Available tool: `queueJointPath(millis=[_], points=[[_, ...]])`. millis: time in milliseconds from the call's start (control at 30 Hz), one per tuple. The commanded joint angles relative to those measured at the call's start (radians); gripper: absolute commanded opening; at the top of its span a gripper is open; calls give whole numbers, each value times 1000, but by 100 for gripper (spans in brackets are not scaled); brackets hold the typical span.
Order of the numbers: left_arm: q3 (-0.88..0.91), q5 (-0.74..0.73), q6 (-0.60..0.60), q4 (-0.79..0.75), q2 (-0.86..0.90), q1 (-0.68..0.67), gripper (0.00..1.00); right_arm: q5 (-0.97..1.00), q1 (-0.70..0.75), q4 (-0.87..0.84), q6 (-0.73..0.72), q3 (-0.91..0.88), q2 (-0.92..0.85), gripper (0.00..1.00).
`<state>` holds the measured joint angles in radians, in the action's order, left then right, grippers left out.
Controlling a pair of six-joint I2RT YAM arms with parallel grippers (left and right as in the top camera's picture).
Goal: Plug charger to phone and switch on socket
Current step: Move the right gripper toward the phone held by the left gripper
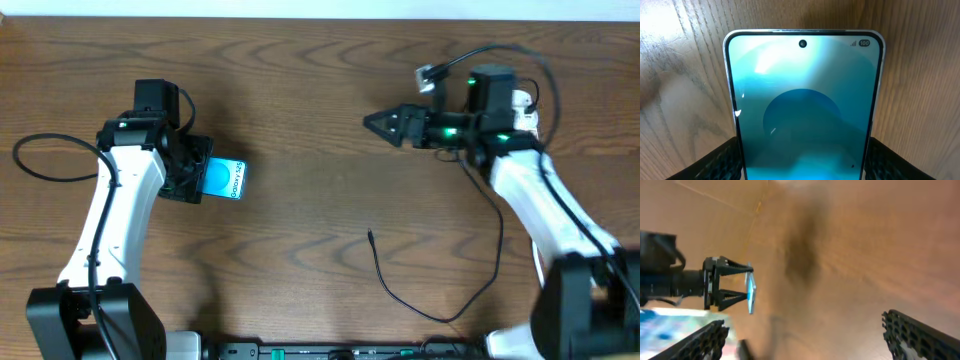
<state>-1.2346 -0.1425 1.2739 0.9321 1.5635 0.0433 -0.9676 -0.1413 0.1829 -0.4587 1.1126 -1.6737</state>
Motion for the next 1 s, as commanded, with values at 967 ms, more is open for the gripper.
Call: queueJointPath(millis=[967], points=[[-8,20,225,2,-2,-101,7,240,-475,-227,-252,11,-150,97]])
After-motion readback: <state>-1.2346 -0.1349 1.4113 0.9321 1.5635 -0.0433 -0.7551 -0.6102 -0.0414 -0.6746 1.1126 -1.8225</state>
